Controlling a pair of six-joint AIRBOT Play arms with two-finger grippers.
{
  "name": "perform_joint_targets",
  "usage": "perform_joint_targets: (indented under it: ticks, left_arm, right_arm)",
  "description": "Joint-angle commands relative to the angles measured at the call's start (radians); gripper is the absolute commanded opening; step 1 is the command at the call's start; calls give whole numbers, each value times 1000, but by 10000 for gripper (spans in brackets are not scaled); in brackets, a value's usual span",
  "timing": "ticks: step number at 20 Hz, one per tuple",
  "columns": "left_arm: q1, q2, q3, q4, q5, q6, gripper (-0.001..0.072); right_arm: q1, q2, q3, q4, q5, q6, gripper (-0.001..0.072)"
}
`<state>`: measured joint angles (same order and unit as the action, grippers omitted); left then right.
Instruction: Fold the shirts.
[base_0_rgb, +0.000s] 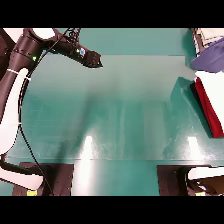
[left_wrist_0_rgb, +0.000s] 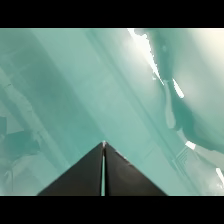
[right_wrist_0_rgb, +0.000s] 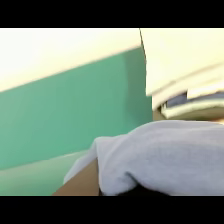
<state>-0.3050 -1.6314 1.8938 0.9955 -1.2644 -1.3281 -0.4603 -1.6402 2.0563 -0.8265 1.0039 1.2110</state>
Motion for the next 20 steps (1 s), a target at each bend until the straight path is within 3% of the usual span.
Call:
perform_joint_targets:
  ticks: [1,8,13,20]
  left_arm:
    - [-1,0,0,0,-5,0,30]
    - [-1,0,0,0,-11,0,30]
    - [-1,0,0,0,-11,1,30]
    - [-1,0,0,0,-22,1,30]
  right_arm:
    - [-32,56,-40,14,-7,-30,14]
    - [-145,204,-209,-26,138,-79,14]
    - [-223,312,-380,-223,300,-64,15]
    - [-361,453,-699,-566,394,69,32]
